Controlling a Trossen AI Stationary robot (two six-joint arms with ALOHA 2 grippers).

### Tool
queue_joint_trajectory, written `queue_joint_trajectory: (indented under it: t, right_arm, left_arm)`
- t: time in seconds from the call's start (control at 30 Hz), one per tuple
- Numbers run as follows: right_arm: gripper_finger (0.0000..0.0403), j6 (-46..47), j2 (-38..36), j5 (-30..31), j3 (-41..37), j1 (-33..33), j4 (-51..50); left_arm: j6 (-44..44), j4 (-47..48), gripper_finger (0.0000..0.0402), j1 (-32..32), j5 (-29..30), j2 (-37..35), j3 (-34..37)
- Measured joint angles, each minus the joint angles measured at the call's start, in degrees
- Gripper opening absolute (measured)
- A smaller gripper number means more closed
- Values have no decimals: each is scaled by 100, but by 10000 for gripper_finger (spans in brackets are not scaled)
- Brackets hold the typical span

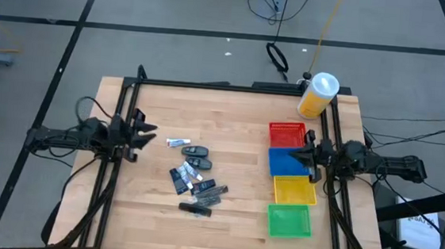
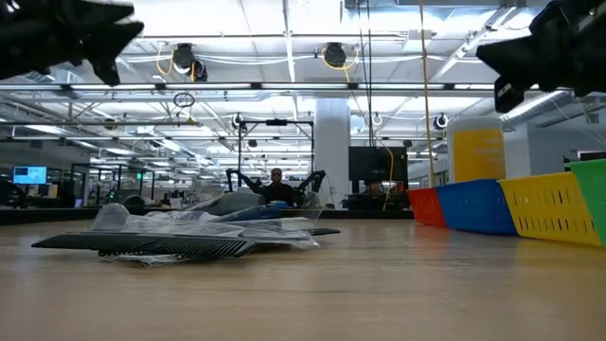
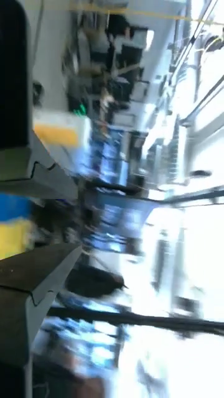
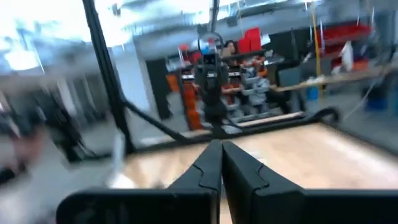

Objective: Pick & Place Travel size toiletries
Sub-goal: Put the black shaving cream into the yellow bin

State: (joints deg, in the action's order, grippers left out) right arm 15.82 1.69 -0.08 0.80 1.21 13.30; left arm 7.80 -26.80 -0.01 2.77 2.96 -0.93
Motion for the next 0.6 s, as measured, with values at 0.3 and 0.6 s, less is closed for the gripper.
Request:
queue_joint_trajectory:
  t: [0.3, 0.6]
  right_arm:
    - [4, 275, 431, 142, 0, 2, 414]
    - [4, 132, 2055, 269, 1, 26, 2204]
  left_arm:
    - [47, -656, 127, -464, -36, 1756, -215]
    - [-576, 619, 126, -395, 617, 4123, -1762]
